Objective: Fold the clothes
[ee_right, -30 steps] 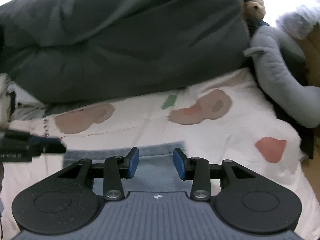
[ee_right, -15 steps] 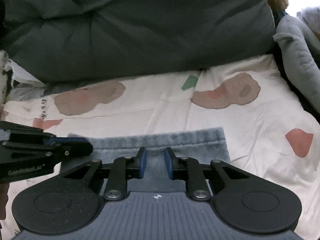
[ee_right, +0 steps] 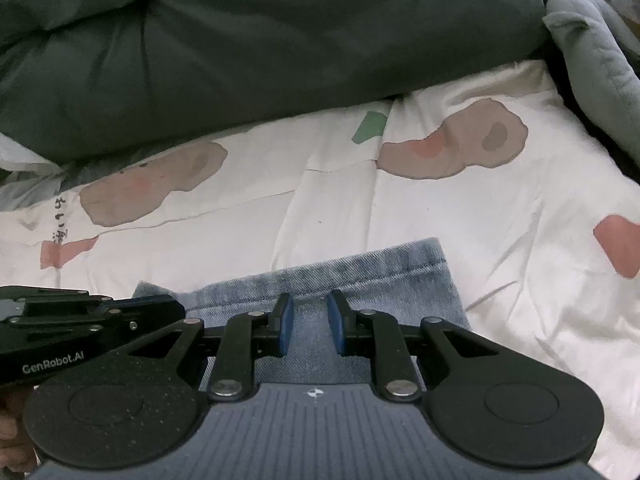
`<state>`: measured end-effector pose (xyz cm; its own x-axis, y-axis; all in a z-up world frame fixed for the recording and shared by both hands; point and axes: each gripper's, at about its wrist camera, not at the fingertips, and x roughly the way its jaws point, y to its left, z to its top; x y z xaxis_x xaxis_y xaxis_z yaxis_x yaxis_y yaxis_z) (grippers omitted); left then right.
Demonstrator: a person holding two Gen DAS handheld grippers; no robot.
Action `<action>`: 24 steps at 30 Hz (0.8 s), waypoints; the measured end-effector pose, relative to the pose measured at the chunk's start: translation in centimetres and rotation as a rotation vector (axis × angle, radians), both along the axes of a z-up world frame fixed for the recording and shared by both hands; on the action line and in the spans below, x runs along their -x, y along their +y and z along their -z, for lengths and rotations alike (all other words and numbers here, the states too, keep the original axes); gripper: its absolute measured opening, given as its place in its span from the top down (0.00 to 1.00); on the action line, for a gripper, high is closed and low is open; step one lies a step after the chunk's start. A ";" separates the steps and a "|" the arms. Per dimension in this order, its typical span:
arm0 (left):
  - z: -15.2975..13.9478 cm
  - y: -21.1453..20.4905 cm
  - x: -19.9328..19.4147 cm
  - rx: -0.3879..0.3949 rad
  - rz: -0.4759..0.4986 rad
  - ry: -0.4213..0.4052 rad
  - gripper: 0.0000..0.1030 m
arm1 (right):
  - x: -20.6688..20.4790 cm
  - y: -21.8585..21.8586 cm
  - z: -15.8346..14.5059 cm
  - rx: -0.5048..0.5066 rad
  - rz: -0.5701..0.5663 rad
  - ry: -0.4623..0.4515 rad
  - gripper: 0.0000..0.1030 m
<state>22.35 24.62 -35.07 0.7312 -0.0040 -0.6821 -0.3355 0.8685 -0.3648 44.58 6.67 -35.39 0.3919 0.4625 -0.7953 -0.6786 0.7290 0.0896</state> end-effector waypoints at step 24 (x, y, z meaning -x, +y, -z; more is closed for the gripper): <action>-0.6 -4.1 -0.8 -0.218 0.159 0.034 0.72 | 3.5 -4.5 0.4 -0.052 -0.040 -0.088 0.51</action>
